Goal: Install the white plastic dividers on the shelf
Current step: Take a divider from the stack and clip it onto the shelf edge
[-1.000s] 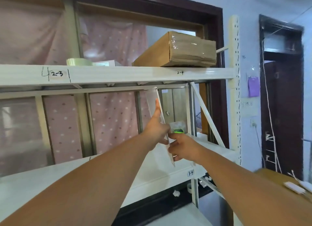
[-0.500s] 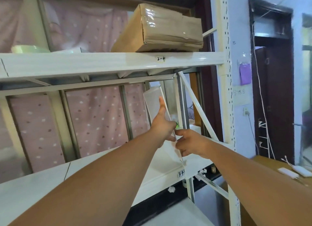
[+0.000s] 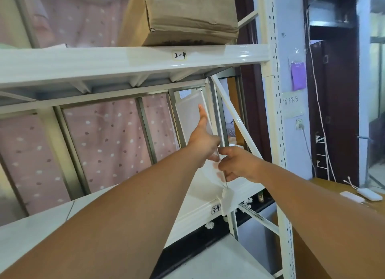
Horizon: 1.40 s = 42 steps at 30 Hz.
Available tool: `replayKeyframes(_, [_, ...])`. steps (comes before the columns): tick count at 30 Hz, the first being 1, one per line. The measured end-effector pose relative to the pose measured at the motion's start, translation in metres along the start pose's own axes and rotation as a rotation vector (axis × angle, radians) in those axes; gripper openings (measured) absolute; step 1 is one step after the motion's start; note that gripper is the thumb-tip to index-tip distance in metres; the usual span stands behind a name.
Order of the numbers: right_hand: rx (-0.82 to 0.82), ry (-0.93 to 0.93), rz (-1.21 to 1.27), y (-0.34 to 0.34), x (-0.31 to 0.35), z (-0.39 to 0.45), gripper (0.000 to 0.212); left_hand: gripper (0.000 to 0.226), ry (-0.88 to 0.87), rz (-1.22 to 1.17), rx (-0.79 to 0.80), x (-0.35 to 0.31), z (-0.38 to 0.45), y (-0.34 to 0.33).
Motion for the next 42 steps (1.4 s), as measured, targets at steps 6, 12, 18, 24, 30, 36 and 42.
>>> replayKeyframes(6, [-0.011, 0.002, 0.028, 0.000, -0.006, 0.007, 0.058, 0.129, -0.001, 0.008, 0.001, 0.002, 0.003, -0.002])
replayKeyframes(12, [-0.037, 0.027, -0.015, -0.006, -0.011, 0.014, 0.065, 0.129, -0.005, -0.001, -0.002, 0.009, 0.002, 0.000])
replayKeyframes(18, [-0.068, 0.014, -0.010, -0.004, -0.014, 0.016, 0.058, 0.128, -0.005, 0.051, 0.033, 0.000, 0.004, -0.010])
replayKeyframes(24, [-0.089, 0.028, -0.009, -0.006, -0.024, 0.017, 0.042, 0.127, -0.046, 0.177, 0.033, 0.001, 0.000, -0.018])
replayKeyframes(30, [-0.101, 0.022, -0.076, -0.009, -0.035, 0.022, 0.036, 0.119, -0.055, 0.241, 0.032, 0.017, -0.001, -0.023])
replayKeyframes(36, [-0.155, 0.034, -0.127, -0.012, -0.038, 0.026, 0.031, 0.120, -0.056, 0.265, 0.026, 0.016, -0.008, -0.022])
replayKeyframes(42, [-0.218, 0.060, -0.204, -0.015, -0.038, 0.025, 0.028, 0.122, -0.061, 0.250, 0.044, 0.019, -0.007, -0.019])
Point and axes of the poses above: each hand's wrist, its own z-axis towards the middle knuckle, its own y-axis out of the back of the hand, x = y × z, the point moved 2 cm from there along z, towards the middle knuckle, and after that the axes turned 15 degrees about -y, right-handed, at the moved point
